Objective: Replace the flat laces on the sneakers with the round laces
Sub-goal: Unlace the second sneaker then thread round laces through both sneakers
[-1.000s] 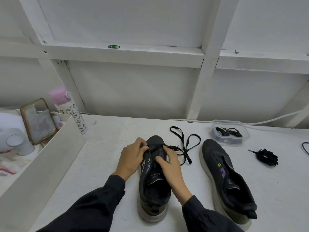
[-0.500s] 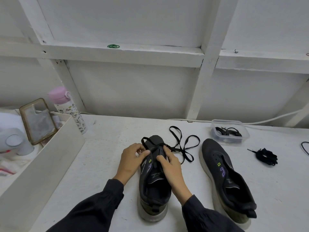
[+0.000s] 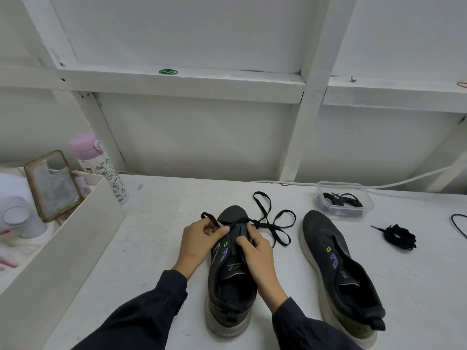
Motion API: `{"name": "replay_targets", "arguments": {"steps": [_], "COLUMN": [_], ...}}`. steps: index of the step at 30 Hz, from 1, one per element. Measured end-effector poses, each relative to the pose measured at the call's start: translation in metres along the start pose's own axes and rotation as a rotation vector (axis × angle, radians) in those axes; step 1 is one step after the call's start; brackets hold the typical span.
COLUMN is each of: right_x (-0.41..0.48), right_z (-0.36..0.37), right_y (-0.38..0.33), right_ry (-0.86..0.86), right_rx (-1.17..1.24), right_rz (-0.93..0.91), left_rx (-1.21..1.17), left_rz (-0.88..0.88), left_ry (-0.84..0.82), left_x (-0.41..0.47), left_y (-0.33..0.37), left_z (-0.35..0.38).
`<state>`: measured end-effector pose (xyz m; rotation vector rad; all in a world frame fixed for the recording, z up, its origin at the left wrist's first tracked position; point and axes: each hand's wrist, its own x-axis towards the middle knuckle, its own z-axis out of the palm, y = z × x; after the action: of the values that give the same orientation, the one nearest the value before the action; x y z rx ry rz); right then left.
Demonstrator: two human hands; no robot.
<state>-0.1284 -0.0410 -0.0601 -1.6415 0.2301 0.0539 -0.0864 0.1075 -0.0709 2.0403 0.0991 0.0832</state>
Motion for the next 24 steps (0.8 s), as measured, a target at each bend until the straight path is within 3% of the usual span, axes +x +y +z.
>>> {"name": "replay_targets", "arguments": {"steps": [3,8,10,13,18,20,24], "right_x": [-0.001,0.0,-0.001,0.001,0.001,0.001,0.001], "right_z": [0.0,0.0,0.004,0.006,0.003,0.002,0.002], "right_y": [-0.002,-0.002,-0.002,0.001,-0.002,-0.001,0.0], "right_ry": [-0.02,-0.014,0.012,0.014,0.003,0.0,-0.002], "right_rx": [-0.016,-0.033,-0.038,-0.04,-0.092,-0.1,-0.082], "right_rz": [-0.008,0.025,0.025,0.022,0.016,0.02,0.038], "left_rx": [0.019,-0.187,-0.206,-0.155,0.03,-0.04,-0.284], "left_rz": [0.047,0.052,0.025,-0.093,-0.013,0.012,0.037], "left_ry": [0.034,0.29,0.263,0.098,0.046,0.113,0.4], "left_x": [0.004,0.014,0.01,0.001,0.001,0.007,0.016], "left_y": [0.005,0.024,0.024,0.015,0.002,0.009,0.03], "left_z": [-0.004,-0.021,-0.018,-0.006,0.003,-0.004,-0.025]}}
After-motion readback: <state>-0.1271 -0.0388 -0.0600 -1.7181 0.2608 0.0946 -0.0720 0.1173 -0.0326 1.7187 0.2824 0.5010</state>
